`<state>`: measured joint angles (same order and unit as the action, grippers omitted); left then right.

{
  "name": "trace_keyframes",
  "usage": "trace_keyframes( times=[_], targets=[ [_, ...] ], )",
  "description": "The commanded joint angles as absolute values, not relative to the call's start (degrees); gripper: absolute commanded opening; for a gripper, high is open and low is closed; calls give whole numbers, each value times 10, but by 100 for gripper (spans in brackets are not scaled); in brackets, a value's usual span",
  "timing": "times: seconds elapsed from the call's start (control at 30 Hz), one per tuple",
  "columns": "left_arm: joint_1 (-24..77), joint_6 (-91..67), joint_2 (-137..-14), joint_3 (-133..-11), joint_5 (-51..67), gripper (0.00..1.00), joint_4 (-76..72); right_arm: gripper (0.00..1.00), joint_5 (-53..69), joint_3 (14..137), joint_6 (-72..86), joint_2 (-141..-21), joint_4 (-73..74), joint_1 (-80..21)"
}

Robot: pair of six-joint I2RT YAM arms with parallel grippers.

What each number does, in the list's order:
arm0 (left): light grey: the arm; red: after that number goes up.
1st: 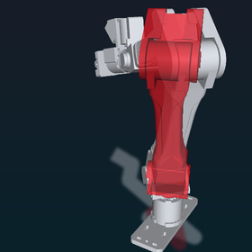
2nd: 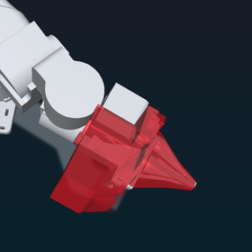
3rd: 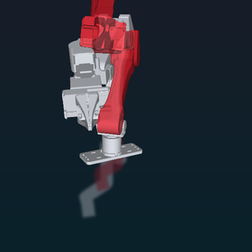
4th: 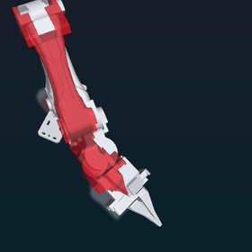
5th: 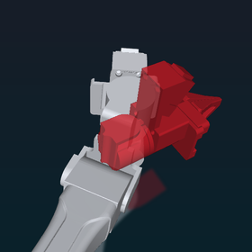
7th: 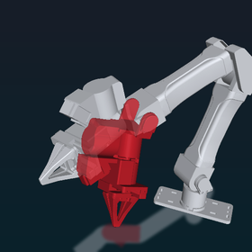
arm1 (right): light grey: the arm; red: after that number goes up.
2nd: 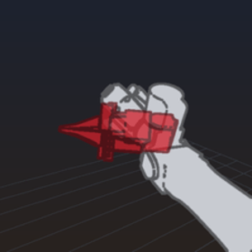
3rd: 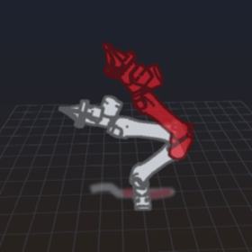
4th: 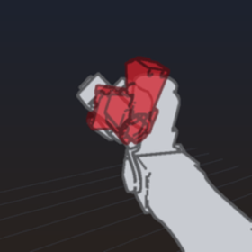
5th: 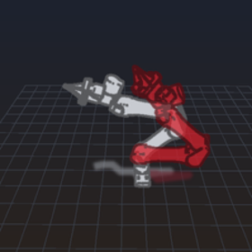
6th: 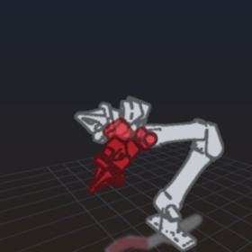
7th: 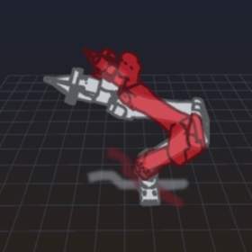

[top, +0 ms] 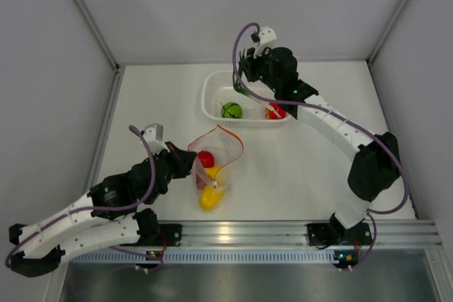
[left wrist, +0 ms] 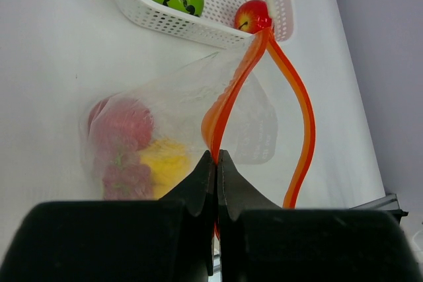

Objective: Open the zip-top bag and remove the fake food

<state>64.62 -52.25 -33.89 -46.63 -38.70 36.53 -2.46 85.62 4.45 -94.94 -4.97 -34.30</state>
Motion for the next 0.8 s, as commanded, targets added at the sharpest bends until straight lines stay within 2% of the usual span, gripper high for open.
trace_keyframes(
  times=[0.0, 0.17, 0.3, 0.4, 0.5, 0.53, 0.6, 0.63, 0.7, 0.77],
  targets=[
    [649, -506, -340, -494, -388, 0, 352, 0, 38, 899, 40, -993, -92, -326],
    [649, -501, -352, -500, -388, 0, 351, 0, 90, 949, 44, -1063, -85, -319],
    [649, -498, -357, -500, -388, 0, 352, 0, 84, 992, 54, -1119, -66, -317],
    [649, -498, -357, -498, -390, 0, 351, 9, 60, 1019, 61, -1150, -50, -314],
    [649, -498, -353, -498, -389, 0, 352, 36, 51, 1054, 66, -1176, -17, -305],
    [649, -497, -354, -498, -388, 0, 352, 54, 46, 1067, 68, -1179, -8, -302],
    [649, -497, -355, -500, -389, 0, 352, 66, 33, 1073, 66, -1179, -2, -301],
    [649, -496, -357, -501, -389, 0, 351, 87, 26, 1073, 62, -1174, 15, -300],
    [649, -496, -361, -503, -390, 0, 352, 99, 13, 1064, 55, -1153, 21, -301],
    [649, -497, -365, -504, -389, 0, 352, 99, 6, 1049, 51, -1119, 22, -301]
  ],
)
